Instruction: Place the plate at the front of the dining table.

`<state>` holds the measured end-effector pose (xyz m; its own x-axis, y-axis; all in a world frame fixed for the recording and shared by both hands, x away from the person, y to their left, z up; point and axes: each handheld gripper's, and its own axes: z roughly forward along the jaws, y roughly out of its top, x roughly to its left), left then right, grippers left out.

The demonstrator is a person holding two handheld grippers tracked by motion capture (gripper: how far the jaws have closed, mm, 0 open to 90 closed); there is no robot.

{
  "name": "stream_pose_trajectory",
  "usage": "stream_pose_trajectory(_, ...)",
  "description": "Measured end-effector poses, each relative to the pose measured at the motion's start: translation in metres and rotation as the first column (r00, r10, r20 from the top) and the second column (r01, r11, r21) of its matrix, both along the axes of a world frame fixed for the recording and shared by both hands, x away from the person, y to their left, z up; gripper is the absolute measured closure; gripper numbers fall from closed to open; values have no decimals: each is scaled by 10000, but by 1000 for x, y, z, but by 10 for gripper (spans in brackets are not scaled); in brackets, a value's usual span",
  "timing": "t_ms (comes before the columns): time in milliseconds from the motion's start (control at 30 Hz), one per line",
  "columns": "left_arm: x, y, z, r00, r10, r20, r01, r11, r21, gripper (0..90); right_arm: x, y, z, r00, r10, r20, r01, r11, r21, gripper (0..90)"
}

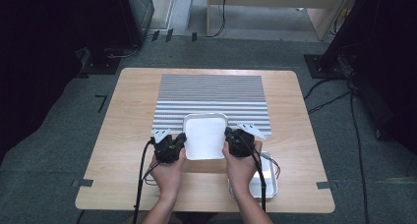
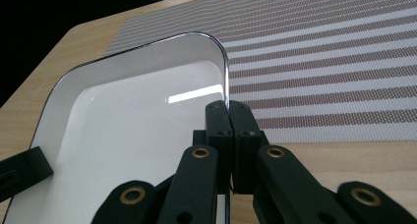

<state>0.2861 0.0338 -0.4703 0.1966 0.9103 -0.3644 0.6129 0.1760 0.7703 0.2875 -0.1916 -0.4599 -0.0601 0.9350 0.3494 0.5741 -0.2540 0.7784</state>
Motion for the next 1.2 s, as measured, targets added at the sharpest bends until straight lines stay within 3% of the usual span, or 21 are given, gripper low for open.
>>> stream_pose_trajectory(367, 29, -3, 4, 10000, -24, 44, 23, 9998, 203, 882, 30, -2, 2, 10000, -8, -52, 8, 10000, 25, 899)
stream_pose_trajectory(733, 61, -4, 5, 10000, -28, -75, 27, 9999, -112, 884, 57, -2, 8, 9999, -59, 86, 61, 9996, -270, 899)
stream_pose_trajectory(1100, 88, -9, 3, 9998, 37, -204, -41, 9998, -180, 885, 83, -6, 7, 10000, 39, 64, -36, 9988, -495, 897)
stream_pose_trajectory(1200, 98, -12, 1, 9998, 7, -212, -7, 10000, 3, 880, 93, -8, 7, 9999, 116, 59, -112, 9983, -571, 896)
